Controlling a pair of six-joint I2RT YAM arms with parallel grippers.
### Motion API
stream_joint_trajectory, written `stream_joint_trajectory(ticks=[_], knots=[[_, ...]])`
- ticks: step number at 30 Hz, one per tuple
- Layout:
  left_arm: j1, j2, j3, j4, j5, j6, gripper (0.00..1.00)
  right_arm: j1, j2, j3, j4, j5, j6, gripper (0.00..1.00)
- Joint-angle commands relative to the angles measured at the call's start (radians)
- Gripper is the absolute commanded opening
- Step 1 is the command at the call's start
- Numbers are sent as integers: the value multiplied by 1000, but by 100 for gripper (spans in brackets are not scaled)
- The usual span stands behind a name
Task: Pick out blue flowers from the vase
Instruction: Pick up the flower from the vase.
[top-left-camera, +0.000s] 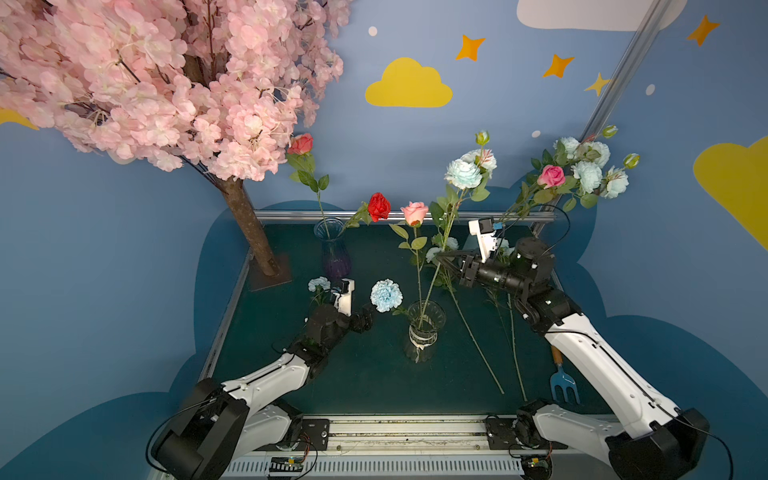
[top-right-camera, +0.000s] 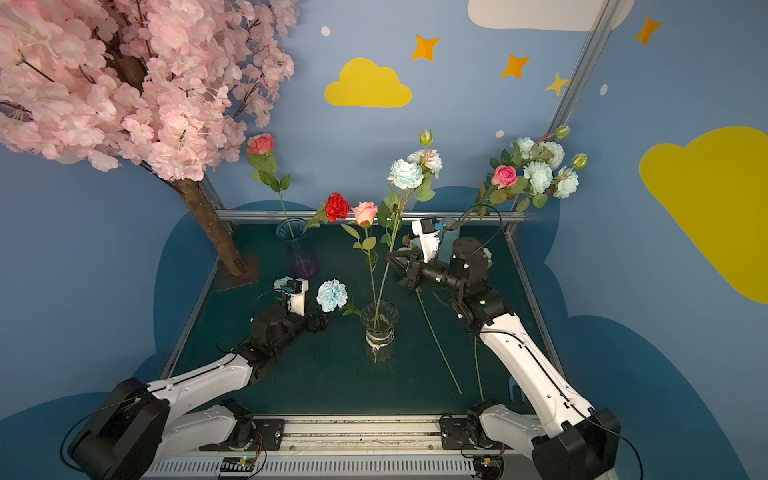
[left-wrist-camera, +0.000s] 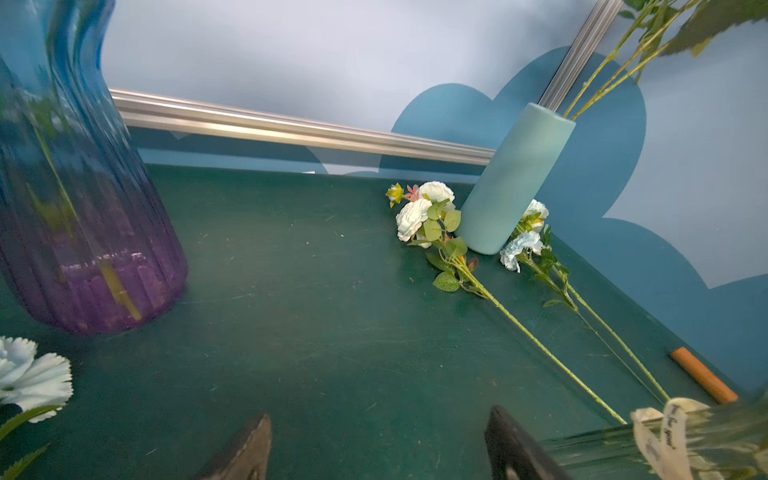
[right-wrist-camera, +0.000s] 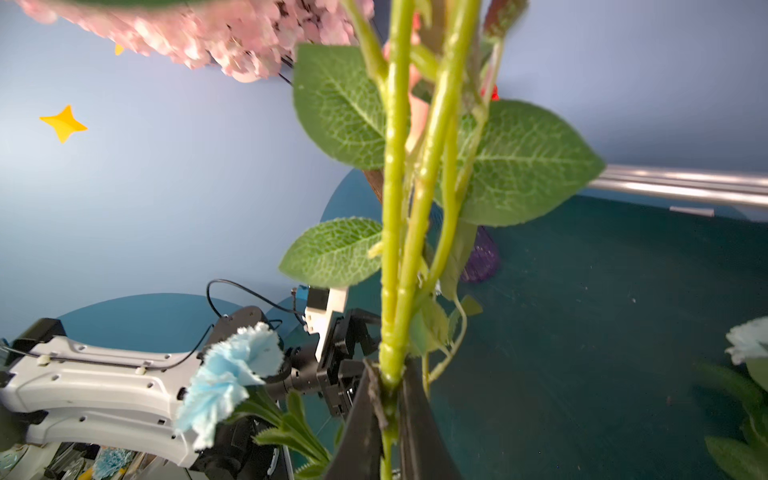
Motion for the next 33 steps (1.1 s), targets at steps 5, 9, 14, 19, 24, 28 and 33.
stream_joint_trajectory(ticks=[5, 9, 14, 19, 24, 28, 33], knots=[[2, -155, 24, -128, 38, -6, 81, 4, 1, 258, -230, 43, -83, 0], [5, -305, 66, -299, 6, 3, 81, 3, 20, 389, -333, 51, -110, 0], [7, -475, 152, -516, -8, 1, 82, 2, 28, 469, -388, 88, -130, 0], [7, -574, 251, -661, 10, -23, 82, 2, 34, 536, -383, 68, -128, 0], [12, -575, 413, -761, 94, -30, 85, 0, 73, 656, -373, -2, -104, 0], [22, -462, 658, -949, 195, -7, 86, 0, 115, 729, -323, -86, -65, 0], [28, -380, 802, -909, 362, -8, 86, 0, 143, 716, -212, -181, 5, 0]])
